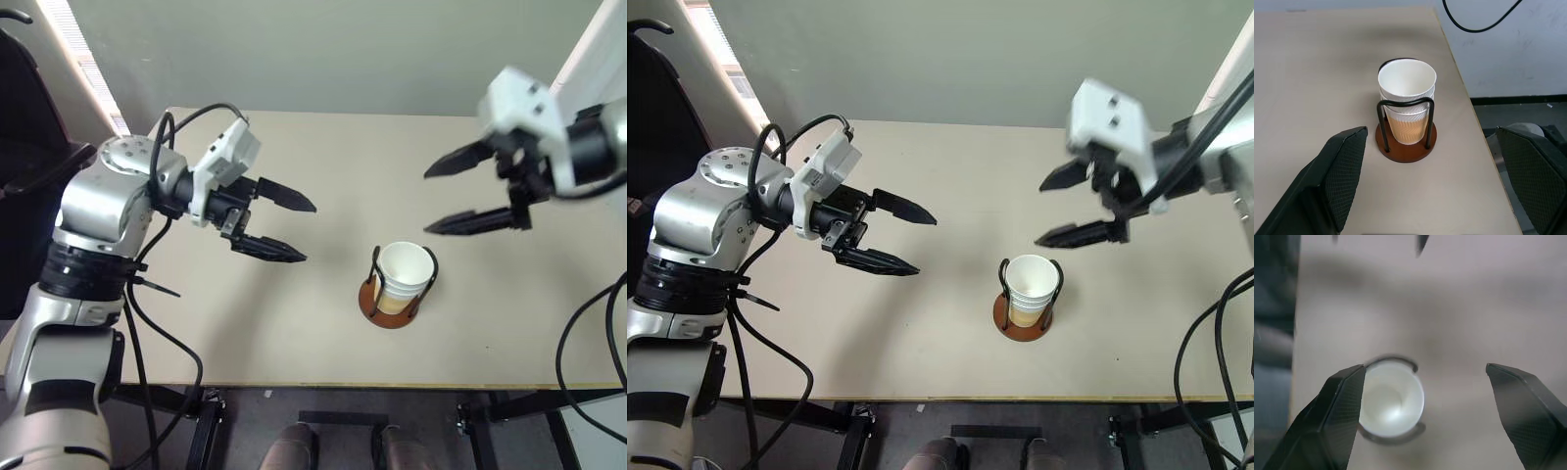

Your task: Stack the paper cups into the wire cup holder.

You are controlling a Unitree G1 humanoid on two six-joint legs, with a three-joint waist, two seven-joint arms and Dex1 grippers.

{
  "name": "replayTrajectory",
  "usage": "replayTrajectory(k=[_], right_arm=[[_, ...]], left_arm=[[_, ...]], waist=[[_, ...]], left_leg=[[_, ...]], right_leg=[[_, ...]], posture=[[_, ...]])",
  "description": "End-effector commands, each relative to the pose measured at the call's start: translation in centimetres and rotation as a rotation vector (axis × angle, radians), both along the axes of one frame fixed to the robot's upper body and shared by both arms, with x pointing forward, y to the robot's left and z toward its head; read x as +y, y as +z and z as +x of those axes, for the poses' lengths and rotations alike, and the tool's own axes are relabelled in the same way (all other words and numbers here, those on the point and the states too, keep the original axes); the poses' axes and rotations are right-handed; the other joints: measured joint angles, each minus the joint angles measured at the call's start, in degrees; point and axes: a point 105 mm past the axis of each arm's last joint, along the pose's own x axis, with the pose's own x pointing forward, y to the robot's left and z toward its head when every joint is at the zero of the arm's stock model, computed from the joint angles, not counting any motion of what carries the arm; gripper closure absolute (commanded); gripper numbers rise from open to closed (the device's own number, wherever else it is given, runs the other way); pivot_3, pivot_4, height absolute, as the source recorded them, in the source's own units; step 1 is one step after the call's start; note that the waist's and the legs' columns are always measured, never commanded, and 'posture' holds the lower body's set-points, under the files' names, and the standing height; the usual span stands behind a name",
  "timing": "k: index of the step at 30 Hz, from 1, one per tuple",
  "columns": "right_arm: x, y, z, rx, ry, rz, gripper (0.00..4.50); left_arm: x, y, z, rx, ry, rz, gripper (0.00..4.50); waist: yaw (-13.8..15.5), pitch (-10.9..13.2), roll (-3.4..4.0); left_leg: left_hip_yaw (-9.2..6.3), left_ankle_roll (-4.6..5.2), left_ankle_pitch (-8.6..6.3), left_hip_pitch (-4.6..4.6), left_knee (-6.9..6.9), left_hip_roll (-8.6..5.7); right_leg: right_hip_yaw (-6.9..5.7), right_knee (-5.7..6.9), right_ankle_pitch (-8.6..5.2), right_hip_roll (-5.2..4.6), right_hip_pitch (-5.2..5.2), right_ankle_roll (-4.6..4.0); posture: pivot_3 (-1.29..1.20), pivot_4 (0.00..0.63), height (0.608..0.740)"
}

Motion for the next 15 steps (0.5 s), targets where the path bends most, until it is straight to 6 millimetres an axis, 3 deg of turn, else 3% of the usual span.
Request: replayTrajectory(k=[1,4,8,15], right_arm=[[-2.4,1.7,0.3,-0.048,-0.111,0.110,0.39],[-3.8,1.2,1.4,-0.065,-0.190,0.141,0.39],[-8.2,-2.1,4.1,-0.117,-0.398,0.091,0.39],[-10.7,-6.5,4.4,-0.099,-0.573,0.172,0.39]], left_arm=[[1.0,1.5,0.5,-0.047,0.072,-0.059,0.00],[2.0,2.1,2.0,-0.076,0.181,-0.108,0.00],[3.9,3.3,3.1,-0.118,0.339,-0.191,0.00],[6.5,2.0,3.4,-0.072,0.509,-0.256,0.00]], waist=[[0.1,0.0,0.00],[0.0,0.0,0.00],[0.1,0.0,-0.04],[0.1,0.0,0.02]], left_leg=[[-0.02,-0.01,0.00,0.01,-0.02,0.00],[-0.02,-0.02,0.00,0.07,-0.02,0.00],[-0.09,-0.09,0.05,0.11,-0.07,0.02],[0.03,-0.18,0.12,0.18,-0.41,0.02]], right_leg=[[-0.01,0.00,-0.01,0.00,0.00,-0.01],[0.00,0.01,0.02,-0.01,0.05,0.04],[-0.06,0.06,0.26,0.01,0.05,0.43],[0.00,0.01,0.36,0.00,-0.02,0.62]], posture=[[0.00,0.150,0.740],[0.00,0.150,0.740],[0.00,0.150,0.740],[0.00,0.150,0.740]])
